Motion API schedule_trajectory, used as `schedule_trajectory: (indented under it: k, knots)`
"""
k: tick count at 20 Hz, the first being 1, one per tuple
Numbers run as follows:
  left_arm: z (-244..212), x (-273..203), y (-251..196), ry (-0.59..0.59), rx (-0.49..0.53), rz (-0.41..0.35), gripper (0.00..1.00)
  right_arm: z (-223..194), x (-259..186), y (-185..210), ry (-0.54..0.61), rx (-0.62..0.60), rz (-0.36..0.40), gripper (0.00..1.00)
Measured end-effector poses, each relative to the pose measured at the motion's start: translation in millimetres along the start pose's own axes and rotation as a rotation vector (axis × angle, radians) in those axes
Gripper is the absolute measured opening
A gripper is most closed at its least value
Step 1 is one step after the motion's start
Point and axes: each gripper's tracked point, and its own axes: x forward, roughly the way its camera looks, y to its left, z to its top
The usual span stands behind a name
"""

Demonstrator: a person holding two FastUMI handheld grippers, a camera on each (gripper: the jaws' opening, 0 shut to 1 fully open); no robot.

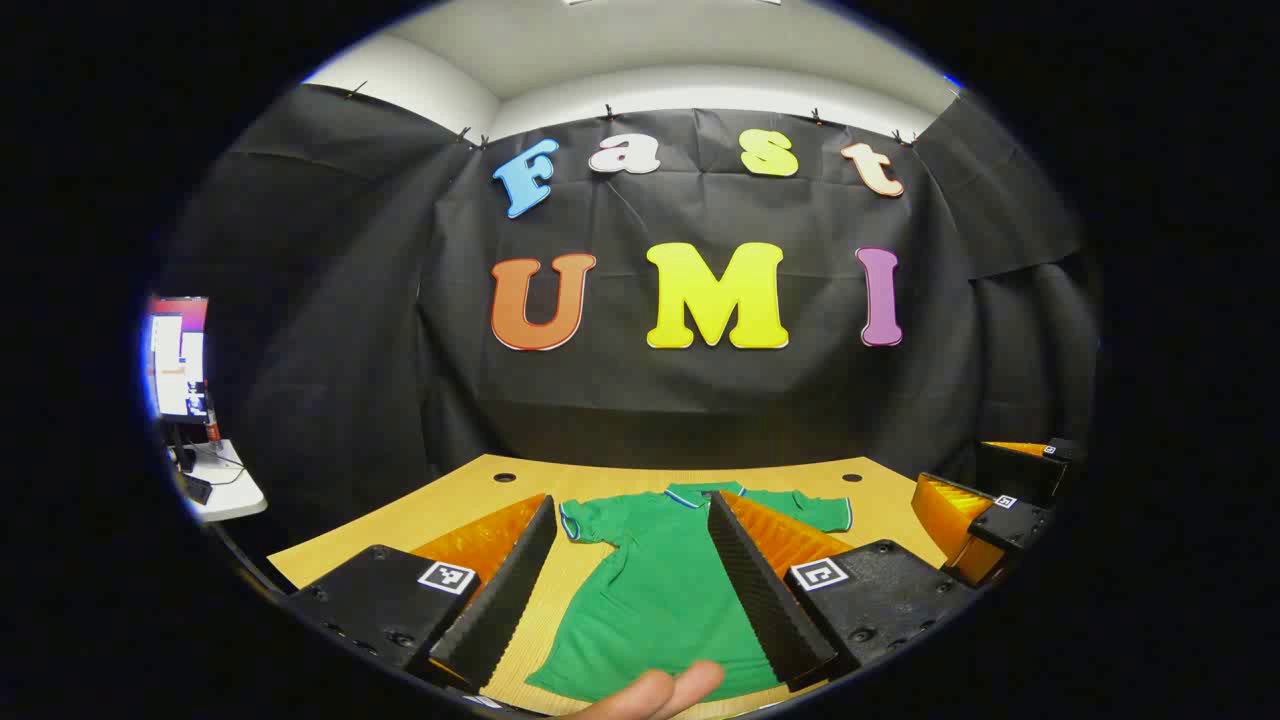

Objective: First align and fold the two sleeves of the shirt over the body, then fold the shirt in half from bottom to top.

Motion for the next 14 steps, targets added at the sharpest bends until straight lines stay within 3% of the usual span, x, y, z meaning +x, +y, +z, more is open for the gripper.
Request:
schedule_trajectory:
  k: [3,5,6,14]
  knots:
    - [-7.1,6.4,-4.6,0.018,0.006,-0.008,0.98,-9.3,3.5,0.8,0.024,0.003,0.004,0.95]
    - [-9.0,5.7,-7.6,0.022,0.016,-0.010,0.92,-14.4,4.4,2.8,0.033,-0.003,0.010,0.98]
    - [-10.1,5.9,-9.6,0.023,0.022,-0.011,0.98,-16.0,4.1,4.0,0.036,-0.004,0.016,0.95]
    - [-23.0,10.8,-15.3,0.051,0.034,-0.016,0.99,-25.0,7.3,-3.9,0.061,0.017,0.014,0.98]
